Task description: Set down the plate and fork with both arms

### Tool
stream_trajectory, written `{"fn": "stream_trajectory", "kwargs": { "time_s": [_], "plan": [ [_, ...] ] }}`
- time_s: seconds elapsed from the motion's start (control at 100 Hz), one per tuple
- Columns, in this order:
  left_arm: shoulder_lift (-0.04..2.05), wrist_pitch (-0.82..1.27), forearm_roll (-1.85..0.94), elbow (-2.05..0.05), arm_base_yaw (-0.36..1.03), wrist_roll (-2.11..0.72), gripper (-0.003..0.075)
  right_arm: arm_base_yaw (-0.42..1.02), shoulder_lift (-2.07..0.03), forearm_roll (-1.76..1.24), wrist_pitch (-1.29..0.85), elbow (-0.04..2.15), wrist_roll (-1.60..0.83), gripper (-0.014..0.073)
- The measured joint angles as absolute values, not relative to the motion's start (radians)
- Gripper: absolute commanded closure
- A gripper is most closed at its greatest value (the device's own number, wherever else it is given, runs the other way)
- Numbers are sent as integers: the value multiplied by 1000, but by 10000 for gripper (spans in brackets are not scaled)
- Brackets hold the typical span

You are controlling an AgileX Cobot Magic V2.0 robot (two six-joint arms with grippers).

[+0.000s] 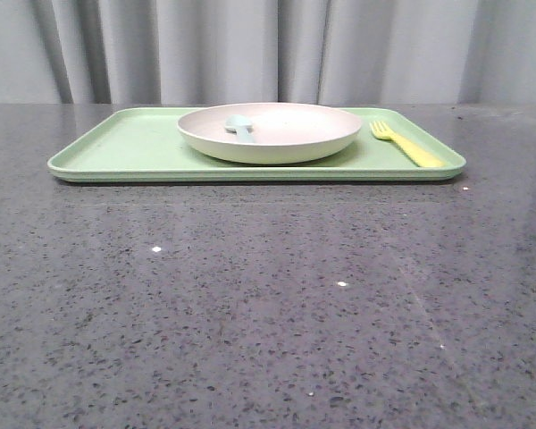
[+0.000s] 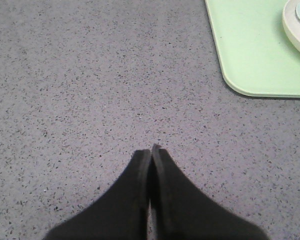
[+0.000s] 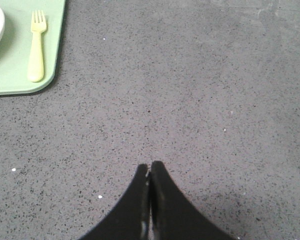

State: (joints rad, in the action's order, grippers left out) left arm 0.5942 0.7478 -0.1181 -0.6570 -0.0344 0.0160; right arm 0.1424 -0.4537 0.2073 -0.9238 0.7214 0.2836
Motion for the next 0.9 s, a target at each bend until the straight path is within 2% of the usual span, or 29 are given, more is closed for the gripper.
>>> {"fn": "stream_trajectory", "kwargs": {
  "time_s": [0.08,0.19,0.46,0.76,0.9],
  "plan": [
    [590,709,-87,-649,-34,16,741,142,-454,207,-923,721,284,713],
    [559,554,-28,-599,-11,16,741,142,-454,207,-923,721,284,713],
    [372,224,8,-354,11,16,741,142,-454,207,-923,721,284,713],
    [69,186,41,-90,11,16,741,142,-454,207,-923,721,284,713],
    [-3,183,41,-26,11,16,741,142,-454,207,-923,721,284,713]
  ]
}}
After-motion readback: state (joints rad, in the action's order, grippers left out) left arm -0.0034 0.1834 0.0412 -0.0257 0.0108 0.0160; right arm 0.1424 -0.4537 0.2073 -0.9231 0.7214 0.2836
